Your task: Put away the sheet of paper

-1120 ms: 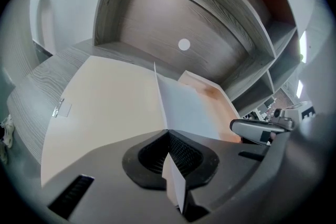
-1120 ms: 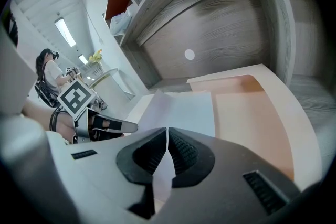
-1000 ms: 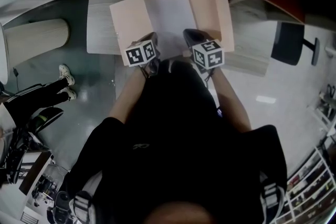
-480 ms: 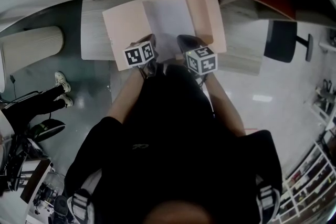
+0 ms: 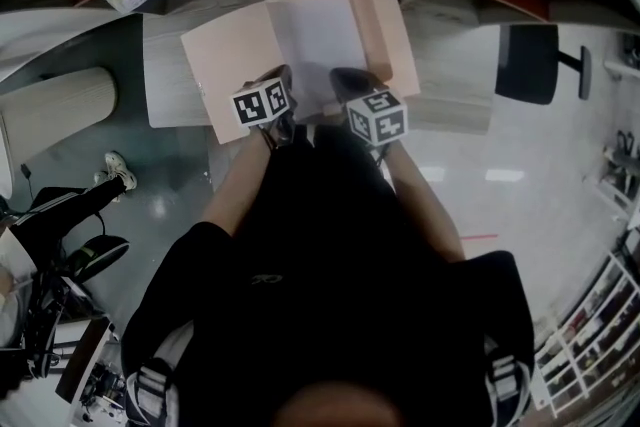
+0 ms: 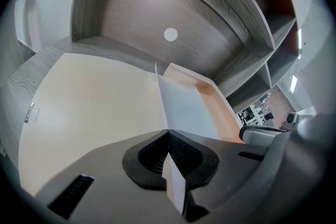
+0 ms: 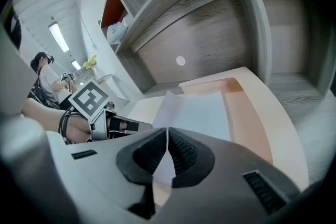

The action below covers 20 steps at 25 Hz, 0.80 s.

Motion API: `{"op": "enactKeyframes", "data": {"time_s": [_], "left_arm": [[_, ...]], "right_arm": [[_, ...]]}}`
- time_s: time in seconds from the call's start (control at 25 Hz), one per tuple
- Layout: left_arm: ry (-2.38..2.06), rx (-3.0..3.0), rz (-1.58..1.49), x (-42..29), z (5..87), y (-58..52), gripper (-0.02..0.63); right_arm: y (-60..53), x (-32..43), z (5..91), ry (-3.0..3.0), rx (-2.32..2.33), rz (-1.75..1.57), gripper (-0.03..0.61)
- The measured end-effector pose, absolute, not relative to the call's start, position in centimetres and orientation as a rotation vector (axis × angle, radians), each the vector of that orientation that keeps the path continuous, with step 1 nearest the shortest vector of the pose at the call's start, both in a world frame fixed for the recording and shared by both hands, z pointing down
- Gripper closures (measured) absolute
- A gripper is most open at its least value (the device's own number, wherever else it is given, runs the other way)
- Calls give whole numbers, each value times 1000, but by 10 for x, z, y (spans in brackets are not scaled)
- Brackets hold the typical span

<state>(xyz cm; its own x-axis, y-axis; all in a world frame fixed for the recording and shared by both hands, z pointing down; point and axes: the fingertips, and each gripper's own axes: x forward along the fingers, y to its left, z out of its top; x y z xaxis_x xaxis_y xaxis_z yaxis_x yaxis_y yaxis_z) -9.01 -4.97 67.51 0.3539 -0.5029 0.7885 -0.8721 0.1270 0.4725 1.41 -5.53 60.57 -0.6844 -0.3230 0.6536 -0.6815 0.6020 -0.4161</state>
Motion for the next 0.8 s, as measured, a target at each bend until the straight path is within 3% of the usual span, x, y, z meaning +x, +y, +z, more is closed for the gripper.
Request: {"op": "enactKeyframes", "data": {"time_s": [0.8], "left_arm": [[-1249, 1554, 451, -66, 677, -62, 569]], "right_arm": [[-55, 31, 603, -2295, 854, 915, 554]]}}
